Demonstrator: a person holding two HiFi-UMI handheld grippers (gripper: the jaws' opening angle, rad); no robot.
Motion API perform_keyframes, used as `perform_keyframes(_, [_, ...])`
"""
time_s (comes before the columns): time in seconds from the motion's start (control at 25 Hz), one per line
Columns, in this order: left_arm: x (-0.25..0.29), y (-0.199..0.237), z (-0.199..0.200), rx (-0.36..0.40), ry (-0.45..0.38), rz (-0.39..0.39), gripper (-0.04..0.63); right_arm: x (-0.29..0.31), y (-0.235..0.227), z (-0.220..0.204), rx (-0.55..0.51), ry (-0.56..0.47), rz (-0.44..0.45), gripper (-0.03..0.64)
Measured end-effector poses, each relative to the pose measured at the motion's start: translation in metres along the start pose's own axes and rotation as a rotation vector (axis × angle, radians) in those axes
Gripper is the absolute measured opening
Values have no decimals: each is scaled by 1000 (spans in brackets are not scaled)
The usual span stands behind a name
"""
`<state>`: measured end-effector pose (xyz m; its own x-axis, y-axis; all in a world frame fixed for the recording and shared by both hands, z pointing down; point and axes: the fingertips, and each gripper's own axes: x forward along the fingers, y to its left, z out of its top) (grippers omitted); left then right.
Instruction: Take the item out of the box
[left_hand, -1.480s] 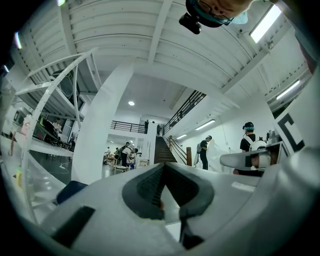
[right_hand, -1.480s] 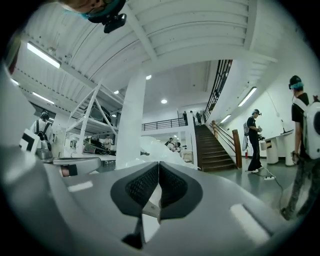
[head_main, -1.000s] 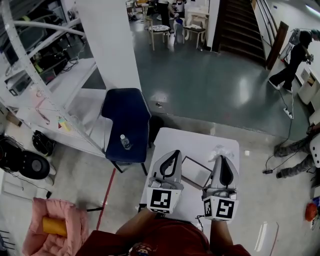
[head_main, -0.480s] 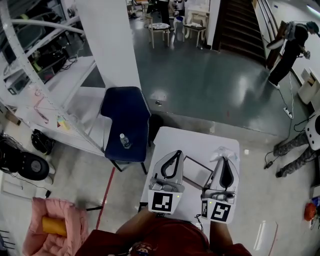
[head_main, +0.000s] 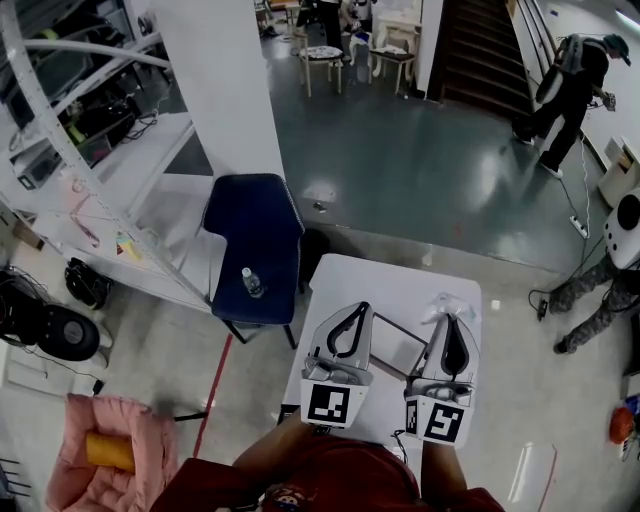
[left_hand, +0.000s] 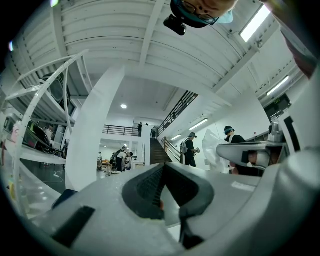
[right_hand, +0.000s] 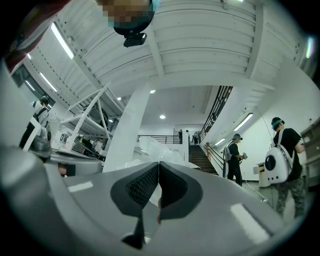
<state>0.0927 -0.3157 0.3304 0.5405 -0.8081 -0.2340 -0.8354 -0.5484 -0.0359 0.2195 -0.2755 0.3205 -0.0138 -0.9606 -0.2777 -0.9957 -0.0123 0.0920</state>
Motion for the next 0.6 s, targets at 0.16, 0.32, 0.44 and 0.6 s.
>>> perform_keyframes(0.16, [1, -2, 0, 4, 1, -4, 3, 1, -1, 2, -3, 2, 2, 5])
perform_keyframes(0.32, [1, -1, 0, -11, -3, 2, 3, 1, 0, 1, -2, 10, -2, 5])
perform_keyframes(0.44, [1, -2, -2, -7, 0, 1, 3, 0, -2, -2, 3, 14, 2, 5])
perform_keyframes(0.6, [0, -5, -3, -5, 0, 0, 3, -1, -4, -6, 10, 18, 7, 5])
